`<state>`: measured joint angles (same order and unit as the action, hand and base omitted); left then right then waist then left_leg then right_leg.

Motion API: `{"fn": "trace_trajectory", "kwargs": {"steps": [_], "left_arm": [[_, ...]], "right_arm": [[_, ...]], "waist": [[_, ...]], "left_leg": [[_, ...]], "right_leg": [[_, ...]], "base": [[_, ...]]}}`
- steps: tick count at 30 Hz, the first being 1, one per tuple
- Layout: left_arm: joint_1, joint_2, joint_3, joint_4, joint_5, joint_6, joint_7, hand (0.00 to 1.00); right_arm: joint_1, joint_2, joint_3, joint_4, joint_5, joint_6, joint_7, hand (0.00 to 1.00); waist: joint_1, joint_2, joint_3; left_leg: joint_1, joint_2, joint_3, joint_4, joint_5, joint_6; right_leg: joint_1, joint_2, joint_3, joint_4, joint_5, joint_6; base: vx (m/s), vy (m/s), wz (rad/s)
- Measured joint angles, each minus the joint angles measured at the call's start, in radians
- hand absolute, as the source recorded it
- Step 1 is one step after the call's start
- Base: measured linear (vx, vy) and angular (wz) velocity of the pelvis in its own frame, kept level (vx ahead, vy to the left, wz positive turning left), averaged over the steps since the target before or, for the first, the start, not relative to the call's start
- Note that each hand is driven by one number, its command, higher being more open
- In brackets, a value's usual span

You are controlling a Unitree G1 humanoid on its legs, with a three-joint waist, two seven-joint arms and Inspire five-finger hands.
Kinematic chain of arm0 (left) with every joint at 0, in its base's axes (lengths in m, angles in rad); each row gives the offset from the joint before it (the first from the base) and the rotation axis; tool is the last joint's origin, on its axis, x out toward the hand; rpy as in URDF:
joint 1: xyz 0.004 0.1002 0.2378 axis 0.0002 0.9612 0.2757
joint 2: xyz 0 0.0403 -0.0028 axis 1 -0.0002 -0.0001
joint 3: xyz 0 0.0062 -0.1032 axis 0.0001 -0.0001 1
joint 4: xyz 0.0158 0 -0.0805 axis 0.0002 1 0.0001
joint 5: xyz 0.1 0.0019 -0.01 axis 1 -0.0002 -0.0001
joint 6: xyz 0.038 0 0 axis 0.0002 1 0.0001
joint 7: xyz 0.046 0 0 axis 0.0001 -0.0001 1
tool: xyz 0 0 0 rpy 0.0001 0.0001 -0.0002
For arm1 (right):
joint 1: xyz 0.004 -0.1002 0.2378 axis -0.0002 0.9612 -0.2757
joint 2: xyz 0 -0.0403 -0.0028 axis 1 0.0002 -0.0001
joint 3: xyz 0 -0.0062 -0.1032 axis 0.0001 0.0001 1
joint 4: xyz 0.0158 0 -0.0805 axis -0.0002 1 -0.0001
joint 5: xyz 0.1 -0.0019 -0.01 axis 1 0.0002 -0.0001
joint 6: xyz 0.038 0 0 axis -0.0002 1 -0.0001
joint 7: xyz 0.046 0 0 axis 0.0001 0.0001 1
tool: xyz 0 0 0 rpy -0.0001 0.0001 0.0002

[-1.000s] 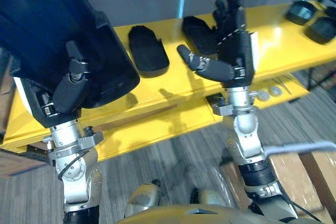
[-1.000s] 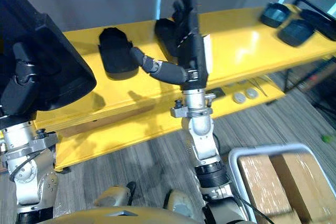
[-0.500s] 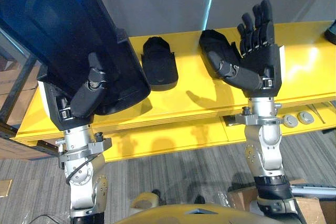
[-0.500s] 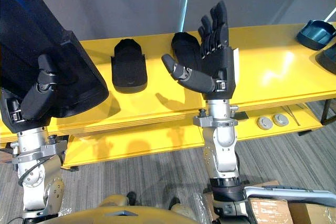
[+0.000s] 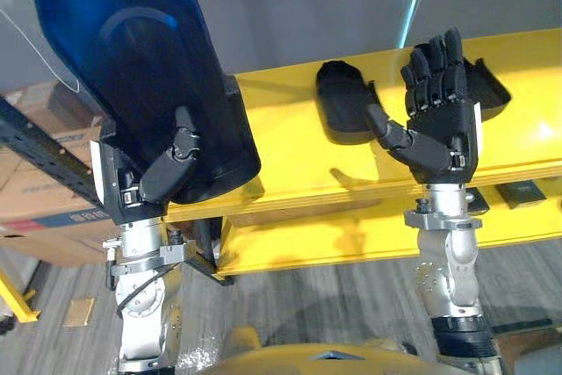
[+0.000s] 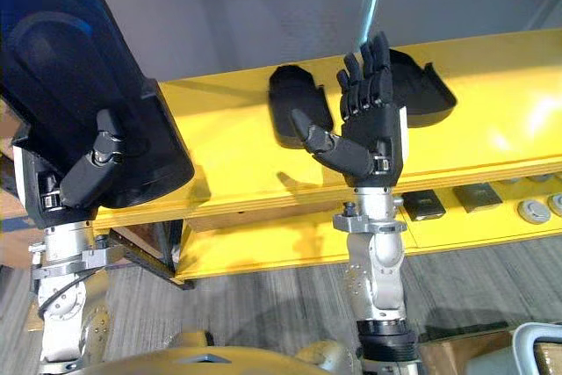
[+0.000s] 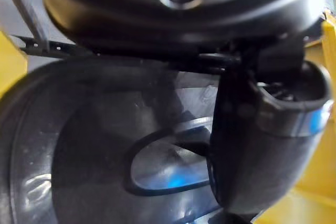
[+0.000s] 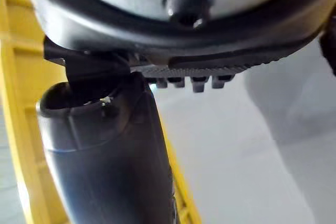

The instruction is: Walk over and take three plastic housings, then place them on the shelf

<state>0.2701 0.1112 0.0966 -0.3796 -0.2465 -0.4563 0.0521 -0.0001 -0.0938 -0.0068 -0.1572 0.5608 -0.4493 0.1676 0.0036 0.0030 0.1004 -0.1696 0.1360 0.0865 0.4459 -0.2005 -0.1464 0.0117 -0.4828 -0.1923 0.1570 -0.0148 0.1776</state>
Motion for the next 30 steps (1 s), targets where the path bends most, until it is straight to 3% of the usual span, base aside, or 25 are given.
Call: {"fn": "trace_trajectory", "kwargs": {"steps": [1, 2, 3, 4, 5, 6, 7, 13, 20, 26, 30], "left_arm": [[0.006, 0.003, 0.001, 0.000, -0.022, 0.000, -0.020, 0.00], [0.016, 0.001, 0.000, 0.001, -0.035, 0.004, -0.040, 0.00], [0.021, 0.005, 0.007, 0.001, -0.031, 0.009, -0.057, 0.00], [0.021, 0.006, 0.018, 0.001, -0.037, 0.010, -0.071, 0.00], [0.016, 0.009, 0.030, 0.001, -0.053, 0.014, -0.091, 0.00], [0.002, 0.011, 0.029, 0.001, -0.071, 0.023, -0.106, 0.00], [-0.025, 0.011, 0.013, 0.001, -0.066, 0.039, -0.102, 0.00], [-0.112, 0.025, -0.104, 0.013, 0.069, 0.151, -0.032, 0.00], [-0.117, 0.040, -0.118, 0.052, 0.084, 0.260, -0.056, 0.00], [-0.267, 0.118, -0.113, 0.330, 0.142, 0.327, 0.038, 0.00], [-0.373, 0.154, -0.103, 0.460, 0.133, 0.350, 0.098, 0.00]], "right_arm": [[0.008, 0.017, 0.003, 0.001, 0.001, 0.003, -0.003, 1.00], [0.033, 0.040, 0.012, 0.002, 0.002, 0.005, -0.007, 1.00], [0.055, 0.056, 0.029, 0.002, 0.000, 0.009, -0.008, 1.00], [0.060, 0.060, 0.041, 0.002, -0.003, 0.011, -0.007, 1.00], [0.062, 0.058, 0.058, 0.001, -0.007, 0.011, 0.000, 1.00], [0.061, 0.053, 0.058, -0.009, -0.009, 0.010, 0.003, 1.00], [0.058, 0.039, 0.047, -0.024, -0.043, 0.009, 0.001, 1.00], [0.060, -0.009, -0.011, -0.021, -0.044, 0.043, 0.000, 1.00], [0.055, -0.072, -0.023, -0.055, -0.042, 0.070, 0.031, 1.00], [0.047, -0.119, -0.020, -0.055, -0.029, 0.136, 0.110, 1.00], [0.039, -0.149, 0.009, -0.050, -0.024, 0.161, 0.138, 1.00]], "waist": [[0.010, -0.008, 0.003], [0.027, -0.011, 0.004], [0.033, -0.004, 0.008], [0.033, -0.007, 0.005], [0.020, -0.011, 0.002], [0.012, -0.011, 0.001], [0.007, -0.009, -0.005], [-0.032, 0.025, -0.013], [-0.035, 0.031, -0.015], [-0.039, 0.054, -0.014], [-0.043, 0.042, -0.001]], "left_leg": [[-0.005, 0.001, 0.006, 0.018, -0.013, 0.008], [-0.007, 0.018, 0.020, 0.040, -0.033, 0.024], [0.005, 0.033, 0.040, 0.021, -0.037, 0.050], [0.012, 0.038, 0.046, 0.003, -0.030, 0.059], [0.025, 0.041, 0.048, -0.041, -0.008, 0.068], [0.035, 0.040, 0.044, -0.075, 0.011, 0.069], [0.027, 0.018, 0.043, -0.106, 0.046, 0.055], [0.021, 0.000, -0.041, -0.207, 0.129, 0.035], [0.101, 0.020, -0.045, -0.376, 0.225, 0.019], [0.106, 0.029, -0.032, -0.455, 0.282, 0.022], [0.106, 0.030, -0.021, -0.461, 0.297, 0.017]], "right_leg": [[0.003, 0.004, -0.020, -0.011, 0.042, -0.011], [0.000, 0.014, -0.067, -0.026, 0.149, 0.002], [-0.008, 0.031, -0.122, -0.026, 0.192, -0.014], [-0.023, 0.051, -0.137, 0.007, 0.165, -0.019], [-0.032, 0.112, -0.133, 0.037, 0.084, -0.008], [-0.027, 0.161, -0.126, 0.023, 0.032, 0.003], [-0.009, 0.213, -0.102, -0.061, 0.017, -0.009], [0.024, 0.236, -0.097, -0.111, 0.036, -0.004], [0.031, 0.265, -0.071, -0.100, 0.000, -0.039], [-0.044, 0.275, -0.029, -0.029, -0.040, -0.054], [-0.082, 0.274, 0.001, 0.013, -0.036, -0.048]], "base": [[-0.08, 0.428, -0.41], [-0.07, 0.351, -0.45], [-0.08, 0.383, -0.44], [-0.03, 0.189, -0.27], [0.05, 0.052, -0.07], [0.08, 0.037, 0.02], [0.07, 0.024, 0.22], [0.03, 0.013, 0.41], [-0.03, -0.048, 0.07], [-0.07, -0.021, -0.04], [-0.03, -0.005, -0.12]]}}
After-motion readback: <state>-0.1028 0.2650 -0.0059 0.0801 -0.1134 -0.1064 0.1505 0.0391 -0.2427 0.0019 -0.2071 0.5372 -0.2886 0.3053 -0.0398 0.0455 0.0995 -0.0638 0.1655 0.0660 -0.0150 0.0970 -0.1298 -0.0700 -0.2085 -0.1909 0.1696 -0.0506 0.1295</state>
